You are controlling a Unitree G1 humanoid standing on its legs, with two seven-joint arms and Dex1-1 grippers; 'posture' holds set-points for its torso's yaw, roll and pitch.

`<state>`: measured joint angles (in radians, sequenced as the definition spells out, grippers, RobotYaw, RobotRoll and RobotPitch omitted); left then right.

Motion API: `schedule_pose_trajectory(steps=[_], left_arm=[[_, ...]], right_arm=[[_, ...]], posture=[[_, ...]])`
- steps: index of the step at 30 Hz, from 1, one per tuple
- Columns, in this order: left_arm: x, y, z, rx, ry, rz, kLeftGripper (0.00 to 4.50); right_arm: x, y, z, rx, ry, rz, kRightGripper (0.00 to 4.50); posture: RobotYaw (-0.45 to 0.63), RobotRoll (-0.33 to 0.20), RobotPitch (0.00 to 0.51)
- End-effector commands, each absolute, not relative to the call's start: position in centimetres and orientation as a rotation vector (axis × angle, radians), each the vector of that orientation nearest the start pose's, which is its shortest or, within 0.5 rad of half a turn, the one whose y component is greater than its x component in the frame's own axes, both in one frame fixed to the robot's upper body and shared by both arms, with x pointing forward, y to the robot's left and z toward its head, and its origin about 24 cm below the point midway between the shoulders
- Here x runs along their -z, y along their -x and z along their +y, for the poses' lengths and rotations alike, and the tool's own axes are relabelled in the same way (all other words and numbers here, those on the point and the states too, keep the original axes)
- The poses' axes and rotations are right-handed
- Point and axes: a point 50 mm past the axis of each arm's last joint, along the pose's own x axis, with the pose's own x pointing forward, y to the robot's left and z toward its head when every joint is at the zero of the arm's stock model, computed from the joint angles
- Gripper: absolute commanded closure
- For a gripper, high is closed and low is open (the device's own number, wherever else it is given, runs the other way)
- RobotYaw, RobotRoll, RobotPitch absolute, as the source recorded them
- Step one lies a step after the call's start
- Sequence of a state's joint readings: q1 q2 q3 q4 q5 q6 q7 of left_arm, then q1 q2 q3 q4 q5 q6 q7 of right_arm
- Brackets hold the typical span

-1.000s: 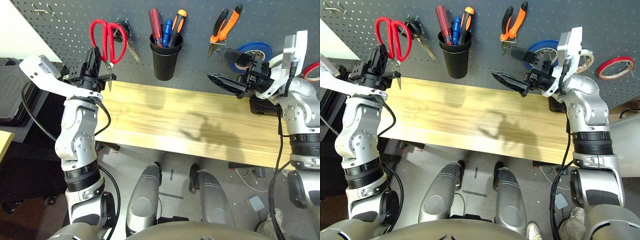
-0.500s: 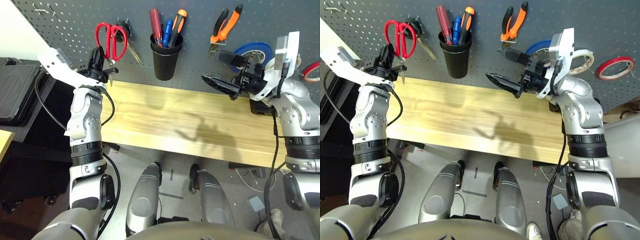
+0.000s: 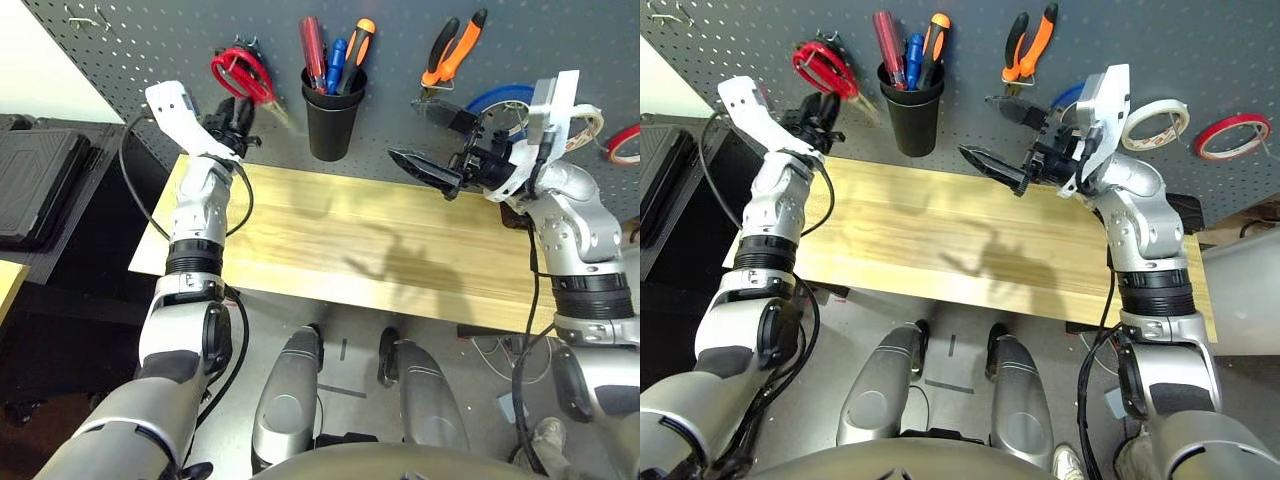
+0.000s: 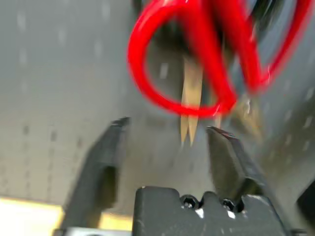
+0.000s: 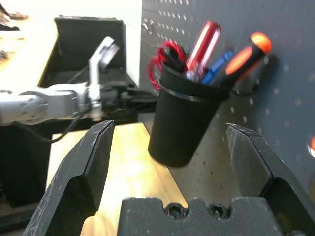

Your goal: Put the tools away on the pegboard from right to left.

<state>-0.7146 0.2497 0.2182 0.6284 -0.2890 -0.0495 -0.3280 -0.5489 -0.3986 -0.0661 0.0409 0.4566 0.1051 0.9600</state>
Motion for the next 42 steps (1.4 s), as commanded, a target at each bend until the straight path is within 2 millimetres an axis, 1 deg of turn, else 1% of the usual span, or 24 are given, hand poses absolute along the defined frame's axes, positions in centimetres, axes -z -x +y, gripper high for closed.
schedule_pose_trajectory(steps=[1, 6, 8, 10, 13, 17, 18, 21, 26, 30, 32, 35, 37, 38, 40, 42], left_arm=[[-12.4, -36.4, 19.6, 0.217, 0.127, -0.16, 0.05], [-10.0, -34.1, 19.5, 0.221, 0.137, -0.101, 0.05], [-8.9, -33.1, 19.4, 0.221, 0.129, -0.071, 0.05], [-7.8, -32.2, 19.4, 0.204, 0.113, -0.039, 0.05], [-6.8, -31.4, 19.4, 0.182, 0.107, -0.009, 0.05], [-5.3, -30.3, 19.9, 0.136, 0.081, 0.033, 0.05], [-5.1, -30.1, 20.1, 0.124, 0.079, 0.038, 0.05], [-4.7, -29.7, 20.7, 0.087, 0.057, 0.041, 0.05], [-4.5, -29.3, 22.1, 0.016, 0.024, 0.035, 0.05], [-4.6, -29.1, 23.0, -0.024, 0.001, 0.027, 0.05], [-4.6, -29.2, 23.2, -0.031, -0.003, 0.024, 0.05], [-5.1, -29.5, 23.8, -0.062, -0.009, 0.0, 0.05], [-5.3, -29.5, 24.1, -0.076, -0.008, -0.009, 0.05], [-5.4, -29.6, 24.2, -0.085, -0.005, -0.016, 0.05], [-5.6, -29.8, 24.4, -0.095, -0.003, -0.025, 0.05], [-5.8, -29.9, 24.5, -0.096, -0.003, -0.031, 0.05]], right_arm=[[-18.4, -30.5, -15.8, -1.026, 0.13, -0.391, 0.0], [-17.3, -30.3, -15.7, -0.996, 0.11, -0.373, 0.0], [-16.7, -30.3, -15.8, -0.953, 0.097, -0.368, 0.0], [-15.9, -30.5, -16.1, -0.874, 0.089, -0.366, 0.0], [-14.9, -30.8, -16.8, -0.764, 0.086, -0.363, 0.0], [-12.8, -31.2, -18.4, -0.534, 0.126, -0.33, 0.0], [-12.3, -31.3, -18.8, -0.483, 0.126, -0.323, 0.0], [-11.1, -31.5, -20.0, -0.296, 0.111, -0.305, 0.0], [-9.4, -31.4, -22.1, -0.034, 0.112, -0.276, 0.0], [-8.3, -31.4, -24.7, 0.181, 0.145, -0.243, 0.0], [-8.1, -31.4, -25.4, 0.234, 0.163, -0.237, 0.0], [-7.9, -31.4, -27.0, 0.322, 0.2, -0.235, 0.0], [-7.8, -31.4, -27.7, 0.355, 0.211, -0.236, 0.0], [-7.9, -31.4, -28.2, 0.385, 0.212, -0.236, 0.0], [-8.1, -31.4, -29.2, 0.431, 0.218, -0.24, 0.0], [-8.3, -31.4, -29.8, 0.463, 0.218, -0.242, 0.0]], posture=[[0.21, 0.0, 0.219], [0.21, 0.0, 0.217], [0.21, 0.0, 0.216], [0.21, 0.0, 0.214], [0.21, 0.0, 0.205], [0.21, 0.0, 0.205], [0.19, 0.0, 0.2], [0.18, 0.0, 0.199], [0.18, 0.0, 0.199], [0.15, 0.0, 0.195], [0.15, 0.0, 0.195], [0.14, 0.0, 0.194], [0.14, 0.0, 0.194], [0.13, 0.0, 0.19], [0.12, 0.0, 0.197], [0.12, 0.0, 0.194]])
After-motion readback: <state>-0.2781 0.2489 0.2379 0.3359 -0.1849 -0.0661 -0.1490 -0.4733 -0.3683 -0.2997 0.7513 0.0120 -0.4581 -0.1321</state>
